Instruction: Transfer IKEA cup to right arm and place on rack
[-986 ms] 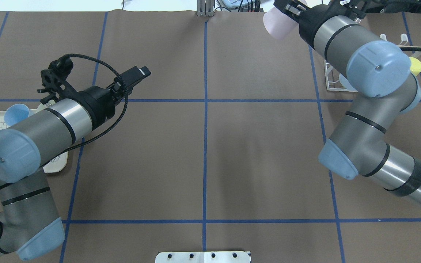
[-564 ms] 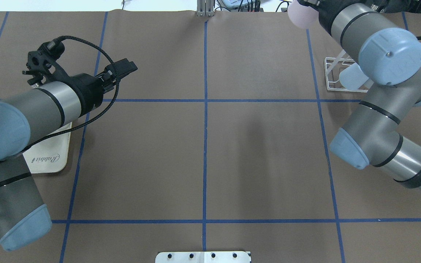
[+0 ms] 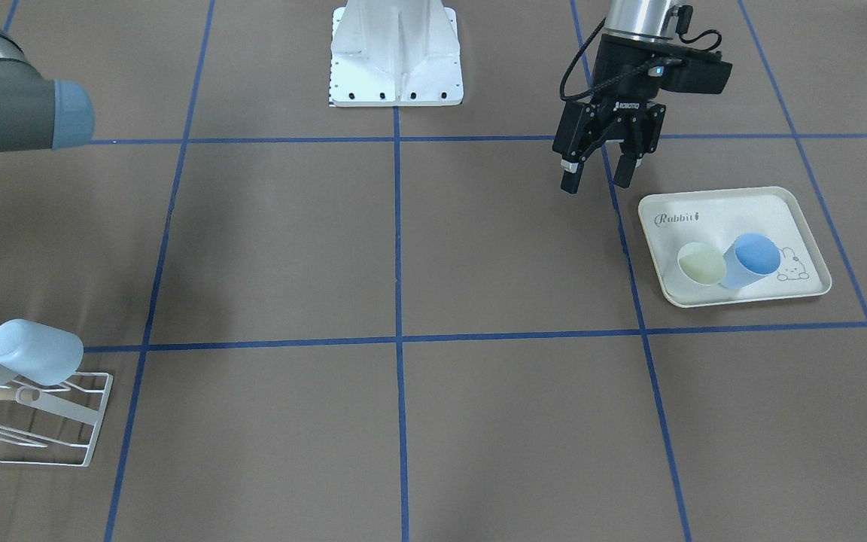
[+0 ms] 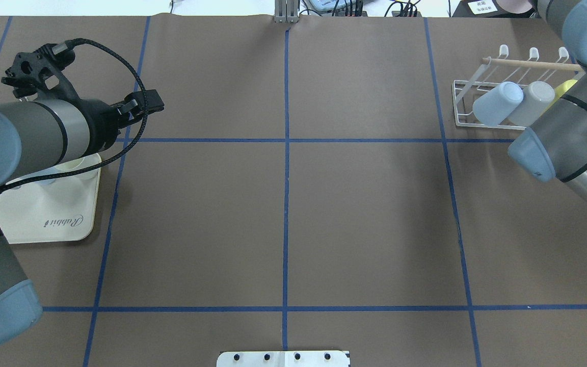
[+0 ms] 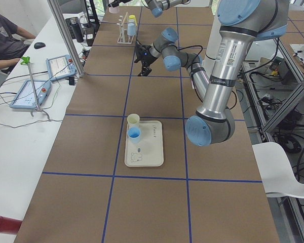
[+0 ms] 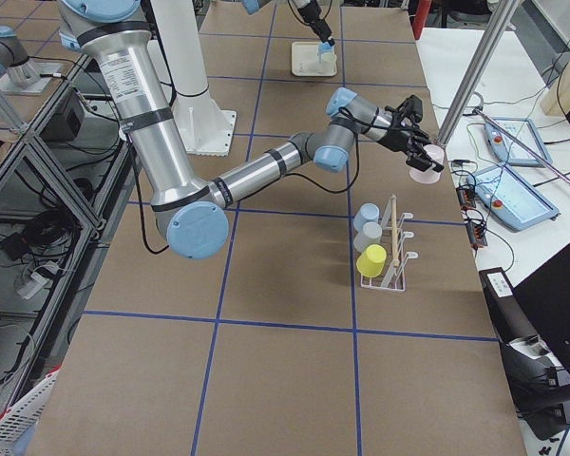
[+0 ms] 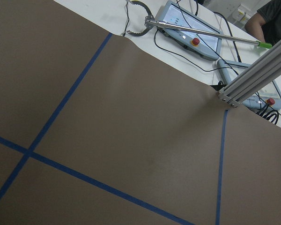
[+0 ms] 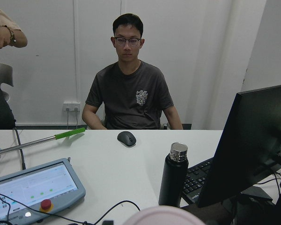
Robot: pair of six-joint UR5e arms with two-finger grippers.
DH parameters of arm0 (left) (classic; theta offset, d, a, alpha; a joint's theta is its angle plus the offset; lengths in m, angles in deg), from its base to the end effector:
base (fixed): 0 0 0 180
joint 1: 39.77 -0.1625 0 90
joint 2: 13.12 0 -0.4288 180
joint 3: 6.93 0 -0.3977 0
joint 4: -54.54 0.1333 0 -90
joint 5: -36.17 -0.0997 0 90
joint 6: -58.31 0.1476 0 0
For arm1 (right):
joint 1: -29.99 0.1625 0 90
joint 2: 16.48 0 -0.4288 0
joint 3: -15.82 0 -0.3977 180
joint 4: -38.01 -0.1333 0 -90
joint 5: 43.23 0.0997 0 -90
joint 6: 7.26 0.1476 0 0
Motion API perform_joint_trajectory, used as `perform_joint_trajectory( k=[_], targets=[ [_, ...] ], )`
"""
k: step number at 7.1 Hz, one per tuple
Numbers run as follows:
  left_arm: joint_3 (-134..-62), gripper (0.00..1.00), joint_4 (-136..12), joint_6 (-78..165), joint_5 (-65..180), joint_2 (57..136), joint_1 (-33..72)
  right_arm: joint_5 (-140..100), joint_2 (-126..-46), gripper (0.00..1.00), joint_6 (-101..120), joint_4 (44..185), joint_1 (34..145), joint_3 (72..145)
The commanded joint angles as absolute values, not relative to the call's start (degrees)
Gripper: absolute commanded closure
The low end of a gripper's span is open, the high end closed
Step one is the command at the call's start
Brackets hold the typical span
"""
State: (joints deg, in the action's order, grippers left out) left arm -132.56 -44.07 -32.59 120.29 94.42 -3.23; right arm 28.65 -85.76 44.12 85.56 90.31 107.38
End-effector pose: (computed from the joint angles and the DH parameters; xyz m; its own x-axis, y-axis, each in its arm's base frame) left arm 0.3488 -0.4432 0.2346 0.3694 -0.2932 -0.8818 0.6707 0.7410 0.0346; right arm -0.1855 -0.6875 0.3825 0.7674 0.1486 0.6237 -0.6220 0.4083 0.6682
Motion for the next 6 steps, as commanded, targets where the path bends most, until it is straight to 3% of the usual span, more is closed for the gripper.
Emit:
perform_joint_trajectory(
  k=[1, 6],
  targets=[
    [-132.9, 0.0, -43.5, -32.5, 120.4, 94.7, -3.2, 33.8, -88.0, 1.0, 38.5, 68.3, 94.1, 95.4],
    [-132.7, 0.0, -43.5, -32.6, 120.4, 94.7, -3.4, 38.6, -90.0, 1.0, 38.0, 65.6, 96.2, 91.0]
  ],
)
